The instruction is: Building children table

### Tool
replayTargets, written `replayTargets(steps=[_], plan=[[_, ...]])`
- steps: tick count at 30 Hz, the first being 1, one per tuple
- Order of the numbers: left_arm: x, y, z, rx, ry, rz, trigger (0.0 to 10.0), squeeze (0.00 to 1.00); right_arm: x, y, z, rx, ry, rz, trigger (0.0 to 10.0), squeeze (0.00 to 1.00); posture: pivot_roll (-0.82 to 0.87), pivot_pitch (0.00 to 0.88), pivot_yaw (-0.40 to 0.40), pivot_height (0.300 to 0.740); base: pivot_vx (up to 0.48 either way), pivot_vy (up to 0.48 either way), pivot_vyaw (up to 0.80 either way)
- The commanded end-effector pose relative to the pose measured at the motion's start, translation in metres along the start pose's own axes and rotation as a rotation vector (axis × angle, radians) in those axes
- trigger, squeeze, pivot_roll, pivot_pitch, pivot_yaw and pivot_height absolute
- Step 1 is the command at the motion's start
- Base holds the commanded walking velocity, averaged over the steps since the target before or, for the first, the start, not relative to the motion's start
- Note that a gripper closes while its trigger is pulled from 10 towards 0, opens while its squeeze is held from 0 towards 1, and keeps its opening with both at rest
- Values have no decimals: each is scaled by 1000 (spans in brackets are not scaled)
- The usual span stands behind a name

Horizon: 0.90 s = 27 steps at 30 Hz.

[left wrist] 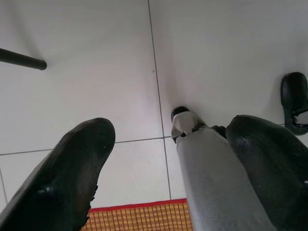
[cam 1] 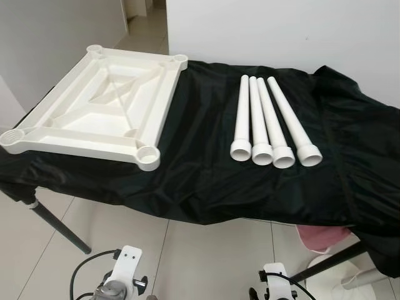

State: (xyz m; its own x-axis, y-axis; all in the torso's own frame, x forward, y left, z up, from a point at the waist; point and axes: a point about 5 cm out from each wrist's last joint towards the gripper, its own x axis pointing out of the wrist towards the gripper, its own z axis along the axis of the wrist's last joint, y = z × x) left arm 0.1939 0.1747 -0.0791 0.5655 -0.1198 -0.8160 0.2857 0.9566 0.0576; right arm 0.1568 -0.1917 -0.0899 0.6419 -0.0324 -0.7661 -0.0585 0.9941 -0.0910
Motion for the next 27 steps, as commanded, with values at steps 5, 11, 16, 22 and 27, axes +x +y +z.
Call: replayTargets(steps=[5,11,16,22,27], plan=[[-1,0,-6,8,26,21,10000,0,-2,0,-6,2,26,0,10000,0,-71,0,3,740,0,320,0],[-1,1,-7,9,26,21,10000,0,-2,0,-6,2,26,0,10000,0,-70,0,3,740,0,315,0],[-1,1,-7,11,27,22,10000,0,-2,0,-7,3,28,0,10000,0,-69,0,5,740,0,333,0],[-1,2,-7,16,27,23,10000,0,-2,1,-7,5,28,3,10000,0,-68,0,7,740,0,353,0],[-1,1,-7,38,22,16,10000,0,-2,2,-6,6,26,4,10000,0,-67,0,8,740,0,67,0]])
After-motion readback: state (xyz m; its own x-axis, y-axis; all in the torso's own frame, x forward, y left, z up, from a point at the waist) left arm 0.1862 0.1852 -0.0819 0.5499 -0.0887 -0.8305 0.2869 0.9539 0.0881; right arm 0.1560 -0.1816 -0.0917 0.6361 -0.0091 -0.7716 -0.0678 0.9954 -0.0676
